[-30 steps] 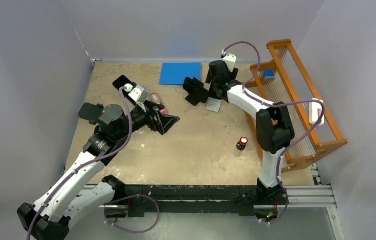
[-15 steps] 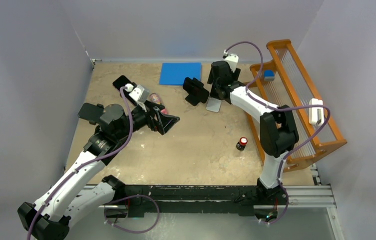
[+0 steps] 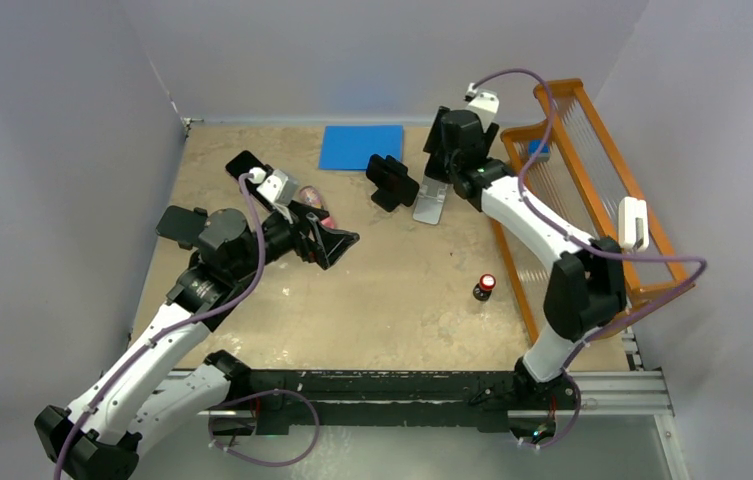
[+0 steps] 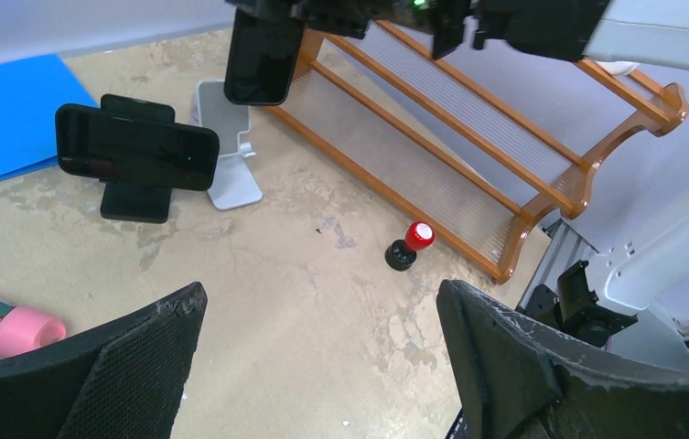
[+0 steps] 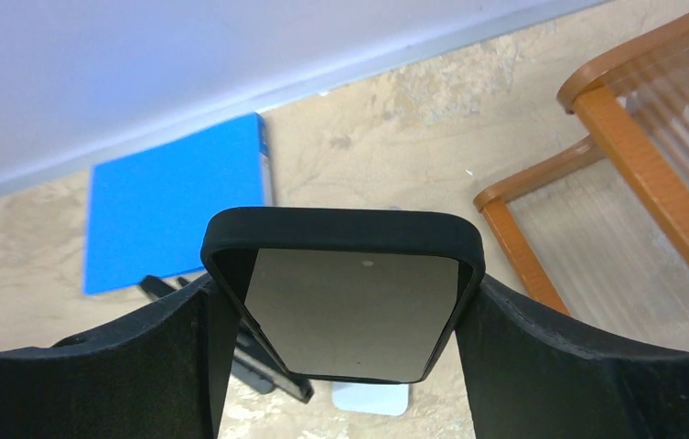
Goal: Remove the phone from the phone stand
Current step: Remove the phone from the phone stand, then place the phone at the center of the board.
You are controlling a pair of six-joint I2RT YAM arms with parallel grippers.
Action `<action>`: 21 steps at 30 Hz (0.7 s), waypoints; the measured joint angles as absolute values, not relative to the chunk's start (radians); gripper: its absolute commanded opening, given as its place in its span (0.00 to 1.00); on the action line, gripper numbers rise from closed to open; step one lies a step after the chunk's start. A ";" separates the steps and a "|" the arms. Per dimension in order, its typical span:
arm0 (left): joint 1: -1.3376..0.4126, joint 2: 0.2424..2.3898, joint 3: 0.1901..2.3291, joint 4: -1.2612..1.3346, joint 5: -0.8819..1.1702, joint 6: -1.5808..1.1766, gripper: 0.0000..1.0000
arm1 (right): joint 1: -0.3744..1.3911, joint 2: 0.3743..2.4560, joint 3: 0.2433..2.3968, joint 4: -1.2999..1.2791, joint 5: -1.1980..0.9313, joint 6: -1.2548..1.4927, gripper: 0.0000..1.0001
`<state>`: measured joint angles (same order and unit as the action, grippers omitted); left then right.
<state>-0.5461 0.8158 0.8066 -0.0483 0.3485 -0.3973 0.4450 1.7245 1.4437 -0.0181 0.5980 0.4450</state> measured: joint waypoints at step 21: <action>-0.546 0.742 0.769 0.007 0.306 -0.382 1.00 | 0.787 1.109 1.178 -0.076 0.329 0.449 0.51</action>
